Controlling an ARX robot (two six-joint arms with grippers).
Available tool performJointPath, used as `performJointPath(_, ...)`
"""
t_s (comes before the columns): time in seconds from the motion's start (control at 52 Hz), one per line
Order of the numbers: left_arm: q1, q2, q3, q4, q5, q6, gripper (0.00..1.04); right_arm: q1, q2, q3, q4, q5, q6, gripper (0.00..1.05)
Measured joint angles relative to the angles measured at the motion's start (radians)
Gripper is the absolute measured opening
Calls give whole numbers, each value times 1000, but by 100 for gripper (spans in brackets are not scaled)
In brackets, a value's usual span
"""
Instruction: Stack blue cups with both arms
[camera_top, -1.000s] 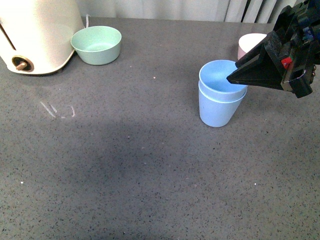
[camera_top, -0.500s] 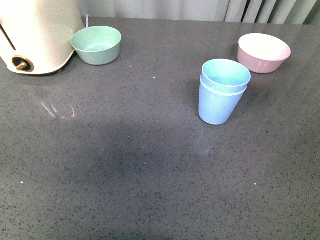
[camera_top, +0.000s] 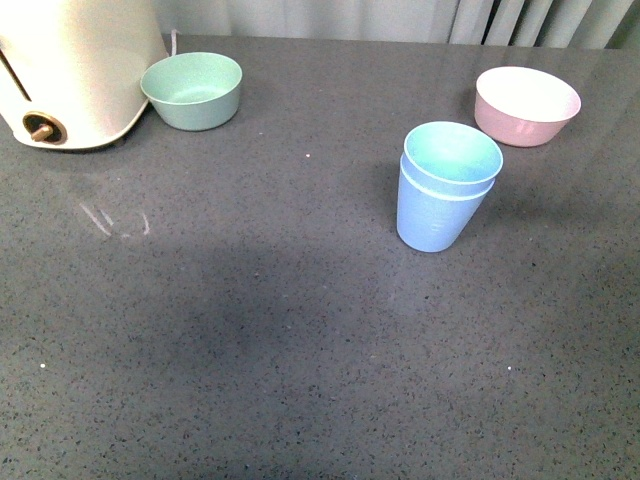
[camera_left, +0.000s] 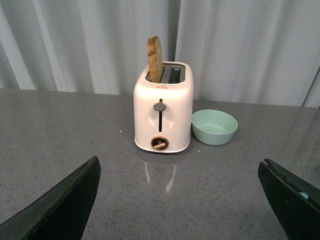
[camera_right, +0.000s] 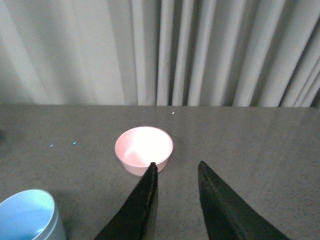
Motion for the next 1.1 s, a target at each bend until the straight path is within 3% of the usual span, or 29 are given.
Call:
performJointPath(0.115,0,0,0,0,0,0,96,14,-69,-71,-1,2,2,1)
performJointPath(0.846,0,0,0,0,0,0,96,16,-449,-266,-167,8,7,2)
performJointPath(1.096,0,0,0,0,0,0,96,16,-626,-267,-332,7,7,2)
